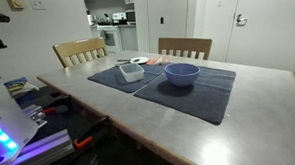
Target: Pour the things in the bowl into the lunchbox
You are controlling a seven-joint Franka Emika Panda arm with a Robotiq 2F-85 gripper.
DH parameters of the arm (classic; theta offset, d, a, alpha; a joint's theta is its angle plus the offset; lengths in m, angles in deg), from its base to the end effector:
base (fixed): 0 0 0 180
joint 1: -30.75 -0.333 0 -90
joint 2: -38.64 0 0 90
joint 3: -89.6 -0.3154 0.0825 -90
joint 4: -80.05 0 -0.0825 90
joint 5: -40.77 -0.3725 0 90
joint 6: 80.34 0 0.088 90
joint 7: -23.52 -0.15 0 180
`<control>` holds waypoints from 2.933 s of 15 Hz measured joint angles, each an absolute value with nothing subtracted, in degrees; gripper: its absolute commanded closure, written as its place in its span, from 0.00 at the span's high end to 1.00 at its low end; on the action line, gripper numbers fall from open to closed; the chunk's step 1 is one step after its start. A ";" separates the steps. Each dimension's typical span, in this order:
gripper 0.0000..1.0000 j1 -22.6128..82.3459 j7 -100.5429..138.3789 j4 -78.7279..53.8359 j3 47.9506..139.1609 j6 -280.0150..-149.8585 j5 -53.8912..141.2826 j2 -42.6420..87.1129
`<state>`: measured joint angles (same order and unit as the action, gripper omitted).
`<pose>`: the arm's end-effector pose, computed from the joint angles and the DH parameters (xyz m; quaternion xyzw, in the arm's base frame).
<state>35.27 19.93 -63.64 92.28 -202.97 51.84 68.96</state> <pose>0.3933 -0.0650 0.4418 0.9930 -0.0460 0.0785 0.0757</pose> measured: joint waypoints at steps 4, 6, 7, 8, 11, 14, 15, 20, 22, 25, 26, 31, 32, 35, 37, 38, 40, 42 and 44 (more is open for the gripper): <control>1.00 38.00 20.38 -63.55 94.85 -206.67 52.42 67.29; 1.00 38.94 20.40 -63.42 96.50 -210.18 52.42 65.52; 1.00 39.31 20.41 -63.25 97.34 -211.87 52.39 64.30; 1.00 39.59 20.44 -62.94 98.21 -213.46 52.29 62.87; 1.00 40.32 20.75 -60.86 100.64 -216.89 51.55 57.37; 1.00 40.57 21.90 -57.75 102.76 -218.81 48.70 51.13; 1.00 40.65 22.54 -56.58 103.36 -219.45 47.18 48.93; 1.00 41.17 26.09 -51.18 105.33 -221.55 36.38 38.83; 1.00 41.91 27.68 -49.54 105.39 -221.65 31.93 35.63; 1.00 43.01 30.19 -48.08 105.20 -221.64 26.23 31.43; 1.00 43.36 30.81 -47.84 105.00 -221.64 24.86 30.22; 1.00 45.10 32.20 -47.23 103.71 -221.63 21.54 24.36; 1.00 45.51 32.20 -47.02 103.42 -221.63 21.40 23.33; 1.00 46.78 32.20 -46.25 102.68 -221.65 21.05 20.61; 1.00 47.49 31.92 -45.70 102.39 -221.84 20.94 19.11; 1.00 47.84 31.73 -45.40 102.22 -221.91 20.78 18.41; 1.00 48.83 31.73 -44.67 101.65 -221.86 19.29 16.97; 1.00 50.04 31.75 -43.95 101.00 -221.84 17.62 15.56; 1.00 51.28 31.85 -43.26 100.35 -221.71 16.80 14.27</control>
<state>51.28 31.85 -43.26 100.35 -221.71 16.80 14.27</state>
